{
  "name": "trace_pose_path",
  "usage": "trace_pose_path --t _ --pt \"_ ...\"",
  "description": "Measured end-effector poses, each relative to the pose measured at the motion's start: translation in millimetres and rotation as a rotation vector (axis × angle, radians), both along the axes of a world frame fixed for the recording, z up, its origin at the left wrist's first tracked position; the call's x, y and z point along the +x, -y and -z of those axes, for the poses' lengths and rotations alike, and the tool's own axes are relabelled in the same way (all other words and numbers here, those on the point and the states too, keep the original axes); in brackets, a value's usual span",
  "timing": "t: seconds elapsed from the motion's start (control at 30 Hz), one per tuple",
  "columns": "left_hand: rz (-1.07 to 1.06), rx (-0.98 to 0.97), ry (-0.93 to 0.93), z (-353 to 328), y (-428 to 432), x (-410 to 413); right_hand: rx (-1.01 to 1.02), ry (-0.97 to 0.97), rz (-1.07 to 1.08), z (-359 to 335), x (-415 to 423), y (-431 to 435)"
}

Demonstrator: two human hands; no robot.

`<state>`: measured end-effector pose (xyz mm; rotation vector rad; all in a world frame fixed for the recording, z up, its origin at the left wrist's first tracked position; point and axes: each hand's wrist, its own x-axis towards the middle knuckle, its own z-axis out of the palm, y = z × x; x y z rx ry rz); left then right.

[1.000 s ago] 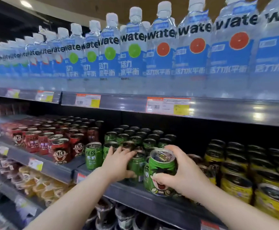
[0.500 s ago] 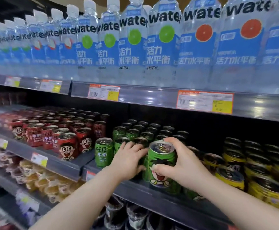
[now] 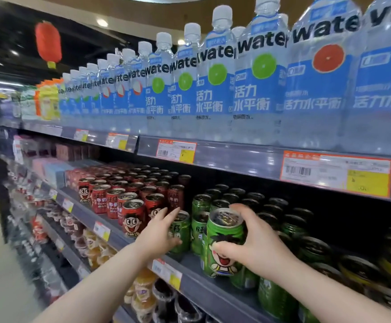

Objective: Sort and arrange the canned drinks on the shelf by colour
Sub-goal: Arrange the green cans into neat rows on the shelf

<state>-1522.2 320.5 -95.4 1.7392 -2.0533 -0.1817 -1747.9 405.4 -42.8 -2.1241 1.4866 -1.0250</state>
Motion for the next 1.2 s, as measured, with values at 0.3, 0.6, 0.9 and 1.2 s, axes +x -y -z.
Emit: trace_pose_path --t 0.3,0.6,0.9,1.2 --pt "0.156 0.000 -0.036 -0.2 63.0 4.7 -0.012 0.059 0.030 0.6 40.7 26.3" --pt "0.355 0.048 -0.461 -11.0 120.8 25.9 -0.014 -0.052 0.254 21.8 110.6 71.2" --pt "0.589 -0.058 -0.548 -16.4 129.5 44.8 0.023 -0.385 0.466 47.9 162.8 87.2" --pt "0.743 -0.173 -0.410 4.3 118.6 61.3 -0.014 -0.710 0.586 50.9 177.5 94.3"
